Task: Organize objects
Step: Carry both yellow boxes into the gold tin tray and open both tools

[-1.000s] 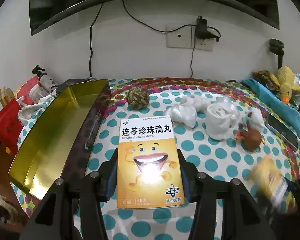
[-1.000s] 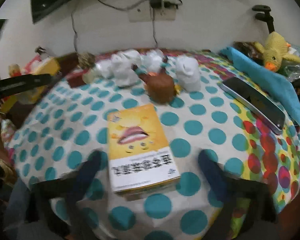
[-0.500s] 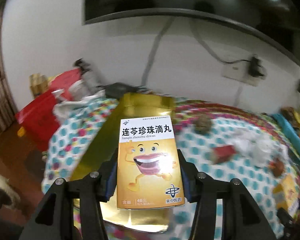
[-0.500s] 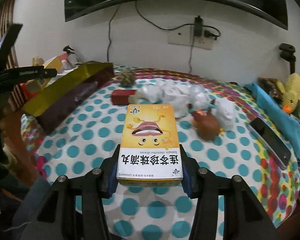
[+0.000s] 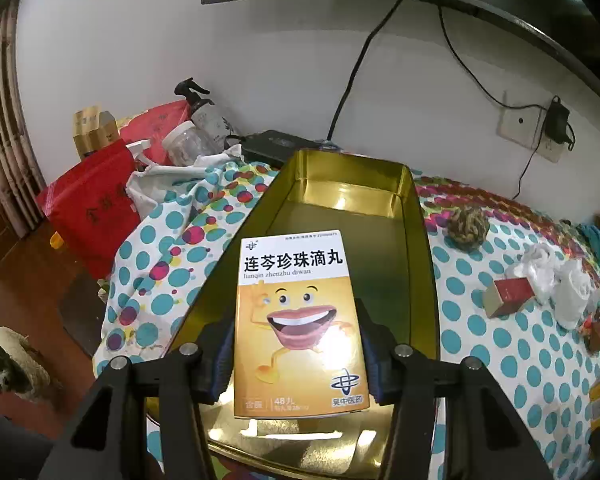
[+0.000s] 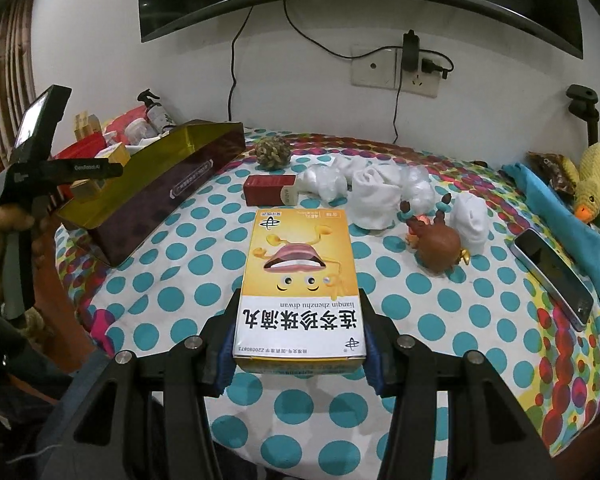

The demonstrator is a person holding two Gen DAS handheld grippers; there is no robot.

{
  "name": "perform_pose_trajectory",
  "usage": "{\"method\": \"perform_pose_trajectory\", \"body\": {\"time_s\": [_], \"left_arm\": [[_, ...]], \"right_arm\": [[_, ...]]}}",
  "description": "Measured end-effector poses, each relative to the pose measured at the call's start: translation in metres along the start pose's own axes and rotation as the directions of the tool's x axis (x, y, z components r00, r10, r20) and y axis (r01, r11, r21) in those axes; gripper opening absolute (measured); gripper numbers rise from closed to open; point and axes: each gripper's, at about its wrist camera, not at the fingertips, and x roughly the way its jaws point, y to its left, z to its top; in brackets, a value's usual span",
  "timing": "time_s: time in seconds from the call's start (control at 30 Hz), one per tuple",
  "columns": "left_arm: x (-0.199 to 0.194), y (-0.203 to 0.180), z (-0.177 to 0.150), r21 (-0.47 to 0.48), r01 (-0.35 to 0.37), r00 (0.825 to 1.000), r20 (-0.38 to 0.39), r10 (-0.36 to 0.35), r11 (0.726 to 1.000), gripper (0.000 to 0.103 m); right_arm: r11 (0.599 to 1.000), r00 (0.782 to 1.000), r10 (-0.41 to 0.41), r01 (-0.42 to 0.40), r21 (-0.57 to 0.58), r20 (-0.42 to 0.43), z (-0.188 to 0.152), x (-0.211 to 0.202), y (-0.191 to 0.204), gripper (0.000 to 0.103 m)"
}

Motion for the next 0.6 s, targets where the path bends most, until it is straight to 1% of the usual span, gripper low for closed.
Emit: {"method": "perform_pose_trajectory", "body": {"time_s": [0.27, 0.4, 0.43, 0.47, 0.5, 0.57, 0.6], "left_arm": [[0.005, -0.003, -0.007, 0.020, -0.018, 1.000, -0.006, 0.018, 1.000, 0.052], [0.006, -0.003, -0.011, 0.018, 0.013, 1.000, -0.006, -0.013, 1.000, 0.054], [0.005, -0.003, -0.012, 0.016, 0.018, 1.000, -0.002, -0.018, 1.000, 0.055], [0.004, -0.003, -0.013, 0.015, 0.014, 1.000, 0.003, -0.014, 1.000, 0.061], [0.002, -0.001, -0.014, 0.012, 0.014, 1.000, 0.007, -0.014, 1.000, 0.064], [-0.004, 0.003, -0.016, -0.010, 0.033, 0.999, 0.017, -0.033, 0.999, 0.065], [-0.006, 0.004, -0.017, -0.013, 0.036, 0.999, 0.020, -0.036, 0.999, 0.068]], "right_arm": [[1.000, 1.000, 0.019, -0.019, -0.017, -0.002, 0.004, 0.003, 0.011, 0.048], [0.998, 0.999, 0.047, -0.047, -0.043, 0.000, 0.013, 0.007, 0.030, 0.048], [0.997, 0.998, 0.055, -0.055, -0.048, 0.004, 0.018, 0.008, 0.036, 0.048], [0.997, 0.998, 0.062, -0.061, -0.050, 0.005, 0.022, 0.009, 0.040, 0.048], [0.996, 0.998, 0.068, -0.068, -0.052, 0.004, 0.027, 0.011, 0.045, 0.048], [0.995, 0.997, 0.076, -0.076, -0.057, 0.003, 0.035, 0.017, 0.056, 0.048], [0.994, 0.996, 0.086, -0.086, -0.066, 0.002, 0.043, 0.022, 0.065, 0.048]]}}
